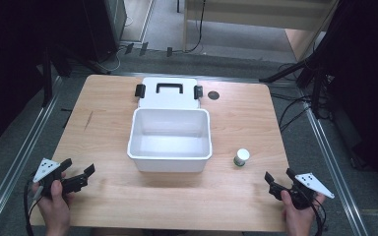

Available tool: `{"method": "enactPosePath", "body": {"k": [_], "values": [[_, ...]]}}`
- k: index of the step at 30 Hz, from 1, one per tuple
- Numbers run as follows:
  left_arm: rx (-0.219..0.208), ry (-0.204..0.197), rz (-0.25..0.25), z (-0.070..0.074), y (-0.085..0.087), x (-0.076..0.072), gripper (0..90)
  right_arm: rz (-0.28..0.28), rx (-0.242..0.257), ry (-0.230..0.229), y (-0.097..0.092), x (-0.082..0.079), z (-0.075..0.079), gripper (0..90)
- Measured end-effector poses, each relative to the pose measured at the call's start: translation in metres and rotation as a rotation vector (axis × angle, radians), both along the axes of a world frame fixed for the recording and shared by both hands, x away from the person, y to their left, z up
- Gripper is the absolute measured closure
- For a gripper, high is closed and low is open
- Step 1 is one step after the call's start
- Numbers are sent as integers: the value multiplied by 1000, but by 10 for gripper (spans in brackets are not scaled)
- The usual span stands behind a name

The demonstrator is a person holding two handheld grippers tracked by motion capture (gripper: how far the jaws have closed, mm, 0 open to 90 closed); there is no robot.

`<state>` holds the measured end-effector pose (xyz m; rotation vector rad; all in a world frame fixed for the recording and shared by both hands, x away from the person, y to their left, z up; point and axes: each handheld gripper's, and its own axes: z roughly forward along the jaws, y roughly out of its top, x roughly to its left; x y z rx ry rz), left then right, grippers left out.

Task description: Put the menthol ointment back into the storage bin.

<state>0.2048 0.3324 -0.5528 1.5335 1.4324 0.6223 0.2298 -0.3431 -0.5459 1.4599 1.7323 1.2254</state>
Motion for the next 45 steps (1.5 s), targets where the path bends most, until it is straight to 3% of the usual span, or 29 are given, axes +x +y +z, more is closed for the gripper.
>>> {"method": "enactPosePath", "body": {"k": [8,16,18,23,24,25,26,27,31,32,37,42,43,45], "values": [[-4,-1,-2,0,1,0,68,1,4,9,-2,1,0,139],[-15,-2,-5,0,2,0,68,33,5,58,-1,6,0,141],[-17,-2,-5,0,2,0,68,46,-1,86,0,7,1,141],[-21,-3,-5,0,2,0,68,102,-72,146,10,12,11,141],[-23,-2,-5,0,2,0,68,144,-87,185,14,15,16,141],[-24,-2,-6,0,2,0,68,144,-87,185,14,15,16,141],[-25,-2,-7,0,3,0,68,199,-110,248,20,19,20,140],[-26,-2,-7,0,3,0,68,199,-110,248,20,19,20,140],[-28,0,-8,0,3,0,68,263,-227,341,36,26,25,135],[-30,-1,-8,0,3,0,68,269,-261,375,42,30,28,133],[-36,0,-7,-1,4,0,68,293,-305,437,52,39,35,130],[-37,3,-4,0,4,0,68,336,-344,570,65,52,41,133],[-38,3,-4,-1,4,0,68,342,-375,633,71,56,43,133],[-37,4,-4,0,4,0,68,339,-392,658,74,59,43,134]]}}
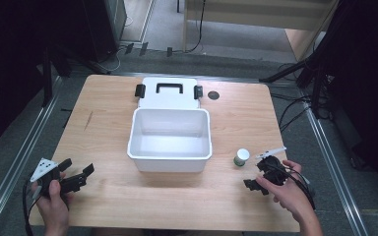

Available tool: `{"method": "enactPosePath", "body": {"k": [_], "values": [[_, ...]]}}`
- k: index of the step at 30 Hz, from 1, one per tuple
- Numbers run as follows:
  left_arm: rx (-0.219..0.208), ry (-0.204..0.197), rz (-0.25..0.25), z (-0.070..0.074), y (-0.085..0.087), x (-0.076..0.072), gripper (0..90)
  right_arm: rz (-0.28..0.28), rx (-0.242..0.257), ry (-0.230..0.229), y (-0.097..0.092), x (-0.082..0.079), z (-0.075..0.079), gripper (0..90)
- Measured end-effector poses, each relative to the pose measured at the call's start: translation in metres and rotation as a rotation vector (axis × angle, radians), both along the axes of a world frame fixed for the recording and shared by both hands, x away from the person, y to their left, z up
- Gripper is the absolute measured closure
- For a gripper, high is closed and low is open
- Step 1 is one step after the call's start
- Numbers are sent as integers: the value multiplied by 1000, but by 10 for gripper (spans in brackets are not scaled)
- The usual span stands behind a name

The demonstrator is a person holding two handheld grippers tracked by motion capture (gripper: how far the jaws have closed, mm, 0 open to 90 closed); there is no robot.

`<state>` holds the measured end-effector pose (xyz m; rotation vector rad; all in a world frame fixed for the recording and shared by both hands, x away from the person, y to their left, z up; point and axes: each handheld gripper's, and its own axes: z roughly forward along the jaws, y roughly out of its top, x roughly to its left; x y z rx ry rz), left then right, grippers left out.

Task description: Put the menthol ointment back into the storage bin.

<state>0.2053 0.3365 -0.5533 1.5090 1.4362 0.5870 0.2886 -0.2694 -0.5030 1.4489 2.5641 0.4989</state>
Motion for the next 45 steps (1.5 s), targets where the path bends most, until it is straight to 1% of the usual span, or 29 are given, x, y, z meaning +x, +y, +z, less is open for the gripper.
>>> {"method": "enactPosePath", "body": {"k": [1,2,4,5,8,11,14,15,16,17,18,20,21,23,25,26,28,30,31,32,35,36,37,41,43,45], "values": [[0,0,0,0,0,0,68,-8,-31,54,5,6,1,134],[0,0,0,0,0,0,68,-8,-31,54,5,6,1,134],[-2,0,0,0,0,0,68,-17,-54,107,10,11,3,137],[-2,0,-1,0,0,0,68,-10,-70,136,13,14,4,136],[-2,1,-1,0,1,0,68,10,-126,196,22,21,10,136],[-4,0,1,0,1,1,68,19,-155,228,31,29,18,137],[-7,0,1,0,1,1,68,7,-167,239,39,38,26,138],[-7,0,0,0,1,1,68,4,-186,247,43,45,28,145],[-7,0,0,0,1,1,68,4,-186,247,43,45,28,145],[-8,1,1,0,1,1,68,-6,-208,254,47,52,28,169],[-8,1,1,0,1,1,68,-6,-208,254,47,52,28,169],[-10,1,0,0,1,1,68,-32,-222,246,51,59,29,205],[-11,1,0,0,1,1,68,-44,-217,240,52,62,29,227],[-13,1,1,0,1,1,68,-75,-175,235,57,70,30,264],[-13,0,0,0,1,1,68,-80,-168,238,59,73,29,265],[-12,-1,1,0,1,1,68,-89,-174,241,61,77,27,274],[-15,1,1,0,2,1,68,-110,-186,240,62,82,25,302],[-14,1,0,0,2,1,68,-120,-187,241,62,84,24,313],[-14,0,2,0,2,1,68,-138,-176,248,62,88,22,355],[-14,0,1,0,2,1,68,-143,-165,256,63,89,22,382],[-16,1,-1,-1,2,1,68,-157,-155,263,63,91,21,426],[-16,1,-1,-1,2,1,68,-155,-150,264,64,91,21,462],[-16,1,0,-1,2,2,68,-153,-161,259,65,91,21,510],[-16,2,-1,-1,2,2,68,-146,-161,271,66,91,22,514],[-15,2,-1,-1,2,2,68,-120,-163,272,68,90,24,515],[-14,3,0,0,2,2,68,-113,-166,269,69,90,26,515]]}}
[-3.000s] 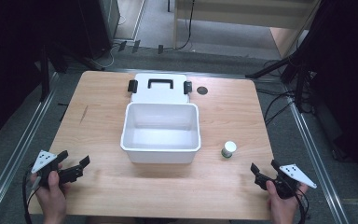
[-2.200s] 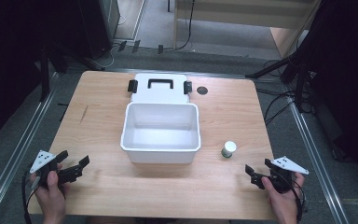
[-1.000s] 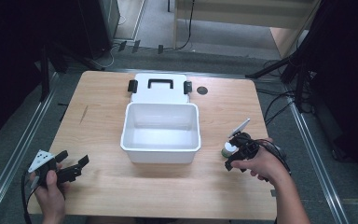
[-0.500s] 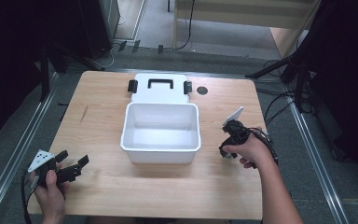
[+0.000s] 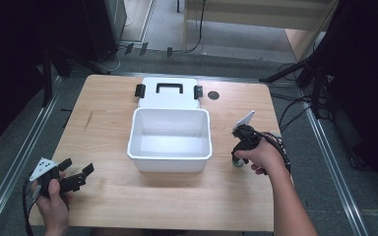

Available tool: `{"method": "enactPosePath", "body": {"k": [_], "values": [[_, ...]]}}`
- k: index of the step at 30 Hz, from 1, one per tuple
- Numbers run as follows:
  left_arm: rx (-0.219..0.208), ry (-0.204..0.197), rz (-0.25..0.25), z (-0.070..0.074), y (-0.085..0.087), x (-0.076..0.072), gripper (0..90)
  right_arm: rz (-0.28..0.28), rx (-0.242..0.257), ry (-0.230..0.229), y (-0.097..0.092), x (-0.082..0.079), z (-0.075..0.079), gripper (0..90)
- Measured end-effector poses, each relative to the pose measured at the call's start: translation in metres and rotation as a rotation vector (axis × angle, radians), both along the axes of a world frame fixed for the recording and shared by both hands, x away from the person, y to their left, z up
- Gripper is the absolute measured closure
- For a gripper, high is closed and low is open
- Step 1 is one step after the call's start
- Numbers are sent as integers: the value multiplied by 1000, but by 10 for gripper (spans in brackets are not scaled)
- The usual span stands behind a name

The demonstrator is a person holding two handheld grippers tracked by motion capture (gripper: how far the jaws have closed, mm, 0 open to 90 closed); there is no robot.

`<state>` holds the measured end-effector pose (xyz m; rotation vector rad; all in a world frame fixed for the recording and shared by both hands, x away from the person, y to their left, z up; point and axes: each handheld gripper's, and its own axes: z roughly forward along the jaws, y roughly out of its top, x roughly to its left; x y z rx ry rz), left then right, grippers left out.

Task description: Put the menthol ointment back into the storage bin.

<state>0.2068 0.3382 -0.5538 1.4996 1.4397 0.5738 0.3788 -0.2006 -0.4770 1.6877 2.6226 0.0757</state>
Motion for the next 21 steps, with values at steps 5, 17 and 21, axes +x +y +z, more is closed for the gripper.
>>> {"method": "enactPosePath", "body": {"k": [5,17,21], "values": [[2,0,-1,0,0,0,68,32,11,-15,5,0,15,515],[0,0,-1,0,0,0,68,104,29,-33,25,2,63,515],[-1,-2,-1,0,0,0,68,119,41,-37,33,4,76,515]]}}
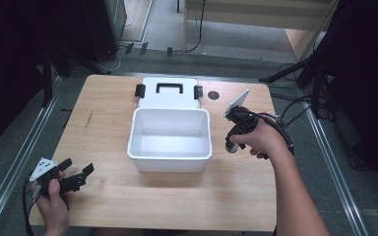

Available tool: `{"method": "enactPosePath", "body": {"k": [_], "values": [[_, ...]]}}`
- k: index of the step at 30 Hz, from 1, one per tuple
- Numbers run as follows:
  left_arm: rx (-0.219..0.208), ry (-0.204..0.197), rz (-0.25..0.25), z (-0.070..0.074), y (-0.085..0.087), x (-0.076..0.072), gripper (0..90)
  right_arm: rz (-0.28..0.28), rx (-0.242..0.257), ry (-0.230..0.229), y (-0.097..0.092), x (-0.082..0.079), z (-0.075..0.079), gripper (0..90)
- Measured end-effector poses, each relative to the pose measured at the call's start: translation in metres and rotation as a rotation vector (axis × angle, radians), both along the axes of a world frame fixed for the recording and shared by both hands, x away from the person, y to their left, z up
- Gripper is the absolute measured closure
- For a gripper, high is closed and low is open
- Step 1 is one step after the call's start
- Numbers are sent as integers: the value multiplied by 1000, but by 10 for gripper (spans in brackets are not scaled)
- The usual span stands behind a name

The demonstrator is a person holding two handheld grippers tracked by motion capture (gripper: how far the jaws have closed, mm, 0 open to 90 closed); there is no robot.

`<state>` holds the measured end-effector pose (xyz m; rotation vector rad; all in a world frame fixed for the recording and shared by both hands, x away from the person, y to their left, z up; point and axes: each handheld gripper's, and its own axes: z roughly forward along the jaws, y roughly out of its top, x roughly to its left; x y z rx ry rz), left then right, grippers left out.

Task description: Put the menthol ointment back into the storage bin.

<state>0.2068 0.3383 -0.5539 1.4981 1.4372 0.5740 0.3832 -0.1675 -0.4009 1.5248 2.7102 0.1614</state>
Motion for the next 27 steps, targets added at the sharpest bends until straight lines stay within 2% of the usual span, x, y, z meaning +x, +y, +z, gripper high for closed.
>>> {"method": "enactPosePath", "body": {"k": [9,22,27], "values": [[-1,-3,1,0,0,0,68,37,6,4,19,1,27,515],[5,-5,6,0,-1,0,68,74,13,-13,33,-1,64,516],[28,-20,8,1,-2,-1,68,87,10,-21,40,-2,74,516]]}}
